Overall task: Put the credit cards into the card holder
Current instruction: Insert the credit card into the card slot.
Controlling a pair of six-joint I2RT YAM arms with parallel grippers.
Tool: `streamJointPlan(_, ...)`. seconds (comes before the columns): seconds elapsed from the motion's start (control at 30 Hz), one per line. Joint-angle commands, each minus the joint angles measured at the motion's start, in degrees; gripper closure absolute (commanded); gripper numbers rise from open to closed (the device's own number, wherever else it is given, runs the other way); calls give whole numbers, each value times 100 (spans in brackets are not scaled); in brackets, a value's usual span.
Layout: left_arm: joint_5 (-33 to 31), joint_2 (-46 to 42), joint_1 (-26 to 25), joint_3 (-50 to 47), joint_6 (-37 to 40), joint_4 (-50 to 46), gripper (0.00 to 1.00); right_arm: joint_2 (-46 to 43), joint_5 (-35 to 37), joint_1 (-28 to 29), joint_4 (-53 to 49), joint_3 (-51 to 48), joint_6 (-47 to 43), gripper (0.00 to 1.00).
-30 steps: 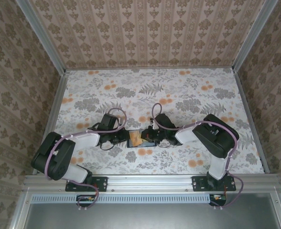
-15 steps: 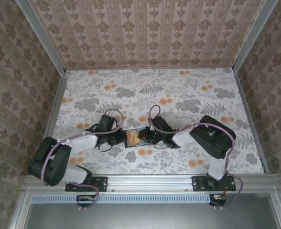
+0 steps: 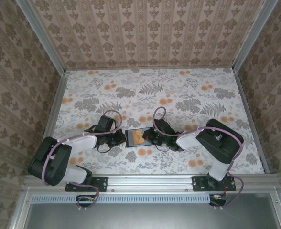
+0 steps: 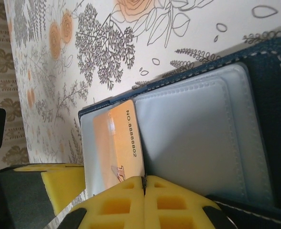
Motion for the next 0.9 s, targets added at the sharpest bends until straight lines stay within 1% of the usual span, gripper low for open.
streamJointPlan(0.0,188,174,-18,-80,-141,11,95,-4,630,123,-146,-60,177,100)
streamJointPlan(0.23,174,188,-80,-66,-160,16,97,356,473,331,165,262,233,100)
streamJointPlan(0.3,81,179,-76,-103,-177,16,97,429,420,415,211,343,200,100)
streamJointPlan(0.43,23,217,-34,-19,-87,-149,98,605,57,454,185,500,101,100)
streamJointPlan(0.53,-106,235,14,19,35,-225,98,723,-327,454,140,575,-187,100)
streamJointPlan(0.67,-118,268,215,147,306,-506,99,735,-564,422,-208,580,-437,100)
streamJointPlan(0.73,-160,258,223,122,357,-480,99,848,-805,378,-127,627,-466,100)
streamJointPlan(0.77,-150,273,374,122,379,-444,100,915,-929,344,-57,656,-490,100)
streamJointPlan(0.8,-117,313,420,168,414,-441,100,953,-1043,294,-18,712,-529,100)
streamJointPlan(0.87,-49,391,456,272,495,-514,99,932,-1161,221,-221,854,-711,100)
